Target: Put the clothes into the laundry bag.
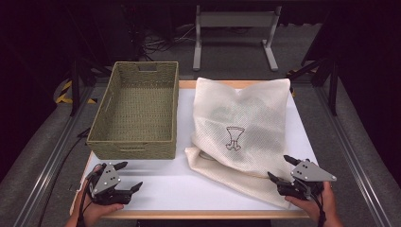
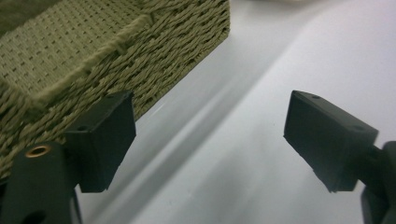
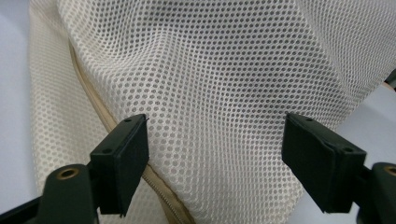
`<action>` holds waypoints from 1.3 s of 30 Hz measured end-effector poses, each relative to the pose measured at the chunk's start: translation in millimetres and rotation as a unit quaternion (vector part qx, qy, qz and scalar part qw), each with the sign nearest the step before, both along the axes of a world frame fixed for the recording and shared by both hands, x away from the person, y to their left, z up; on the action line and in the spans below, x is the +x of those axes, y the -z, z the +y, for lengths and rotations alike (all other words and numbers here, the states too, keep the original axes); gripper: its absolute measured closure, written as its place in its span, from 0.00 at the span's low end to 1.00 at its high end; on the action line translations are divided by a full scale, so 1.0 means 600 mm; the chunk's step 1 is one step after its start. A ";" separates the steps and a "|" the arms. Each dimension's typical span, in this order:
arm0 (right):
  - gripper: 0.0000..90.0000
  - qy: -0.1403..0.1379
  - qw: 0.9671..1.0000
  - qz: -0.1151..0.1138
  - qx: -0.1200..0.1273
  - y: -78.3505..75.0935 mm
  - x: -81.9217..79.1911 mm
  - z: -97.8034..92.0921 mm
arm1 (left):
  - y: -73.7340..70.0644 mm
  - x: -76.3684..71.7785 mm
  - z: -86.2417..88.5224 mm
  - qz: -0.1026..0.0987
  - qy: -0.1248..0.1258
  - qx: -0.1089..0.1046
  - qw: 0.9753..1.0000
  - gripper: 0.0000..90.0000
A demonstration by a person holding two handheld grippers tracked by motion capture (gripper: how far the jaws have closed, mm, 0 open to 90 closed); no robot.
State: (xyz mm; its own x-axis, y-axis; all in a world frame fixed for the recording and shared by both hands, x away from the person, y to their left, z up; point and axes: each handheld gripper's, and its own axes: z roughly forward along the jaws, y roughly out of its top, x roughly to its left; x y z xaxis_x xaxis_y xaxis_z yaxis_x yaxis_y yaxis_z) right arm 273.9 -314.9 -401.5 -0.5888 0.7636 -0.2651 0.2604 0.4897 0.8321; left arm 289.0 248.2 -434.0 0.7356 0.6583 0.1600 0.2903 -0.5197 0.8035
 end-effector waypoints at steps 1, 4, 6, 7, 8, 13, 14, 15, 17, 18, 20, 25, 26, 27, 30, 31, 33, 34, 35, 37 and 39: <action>0.26 0.004 1.000 -0.004 0.007 0.003 0.000 -0.003 | 0.001 0.000 0.003 0.003 -0.002 -0.005 1.000 0.14; 0.24 0.014 1.000 -0.007 0.012 0.011 0.002 -0.011 | 0.007 0.002 0.015 0.003 -0.005 -0.005 1.000 0.08; 0.24 0.021 1.000 -0.011 0.020 0.013 0.001 -0.017 | 0.012 0.004 0.023 0.007 -0.010 -0.022 1.000 0.09; 0.23 0.025 0.999 -0.014 0.029 0.015 0.000 -0.022 | 0.013 0.005 0.026 0.010 -0.013 -0.025 1.000 0.09; 0.23 0.033 0.999 -0.017 0.031 0.017 0.000 -0.025 | 0.013 0.005 0.028 0.008 -0.017 -0.025 1.000 0.09; 0.24 0.074 0.996 -0.020 0.039 0.034 0.004 -0.045 | 0.013 0.003 0.039 0.001 -0.030 -0.049 0.998 0.09; 0.24 0.078 0.996 -0.017 0.039 0.039 0.006 -0.048 | 0.013 0.003 0.039 0.001 -0.030 -0.049 0.998 0.09; 0.24 0.078 0.996 -0.017 0.039 0.039 0.006 -0.048 | 0.013 0.003 0.039 0.000 -0.034 -0.049 0.998 0.09; 0.25 0.087 0.996 -0.008 0.027 0.048 0.009 -0.052 | 0.015 0.002 0.040 0.002 -0.034 -0.050 0.998 0.08; 0.25 0.087 0.996 -0.004 0.031 0.051 0.011 -0.053 | 0.016 0.001 0.041 0.002 -0.037 -0.047 0.998 0.08; 0.24 0.091 0.995 0.002 0.034 0.052 0.014 -0.057 | 0.016 0.000 0.044 -0.001 -0.038 -0.053 0.998 0.08; 0.24 0.093 0.995 0.003 0.035 0.054 0.015 -0.057 | 0.016 0.003 0.046 0.001 -0.042 -0.058 0.997 0.08; 0.24 0.093 0.995 0.001 0.034 0.054 0.015 -0.056 | 0.017 0.004 0.046 0.000 -0.042 -0.060 0.997 0.08; 0.24 0.092 0.995 0.000 0.033 0.055 0.015 -0.055 | 0.016 0.006 0.046 0.001 -0.044 -0.061 0.997 0.08; 0.24 0.091 0.996 0.000 0.026 0.057 0.016 -0.053 | 0.018 0.009 0.046 0.006 -0.047 -0.058 0.997 0.08; 0.24 0.091 0.996 0.001 0.028 0.057 0.016 -0.053 | 0.018 0.010 0.045 0.006 -0.049 -0.057 0.997 0.08; 0.24 0.091 0.995 0.000 0.029 0.058 0.016 -0.054 | 0.019 0.011 0.045 0.008 -0.050 -0.060 0.997 0.07; 0.24 0.091 0.995 0.000 0.029 0.058 0.016 -0.054 | 0.019 0.011 0.045 0.008 -0.050 -0.060 0.997 0.07; 0.24 0.091 0.995 0.000 0.029 0.058 0.016 -0.054 | 0.019 0.011 0.045 0.007 -0.050 -0.060 0.997 0.07; 0.24 0.092 0.995 -0.001 0.031 0.058 0.015 -0.053 | 0.019 0.010 0.045 0.009 -0.051 -0.060 0.997 0.07; 0.24 0.093 0.995 -0.001 0.028 0.058 0.015 -0.052 | 0.019 0.010 0.045 0.009 -0.054 -0.059 0.997 0.07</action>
State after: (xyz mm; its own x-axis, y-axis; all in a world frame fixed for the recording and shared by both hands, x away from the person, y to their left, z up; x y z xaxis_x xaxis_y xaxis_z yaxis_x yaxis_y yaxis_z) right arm 282.9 -346.3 -436.3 -0.4359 0.8727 -0.2201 0.3404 0.3862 0.8573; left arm 295.3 275.2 -445.6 0.6620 0.7467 0.0643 0.3546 -0.3876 0.8509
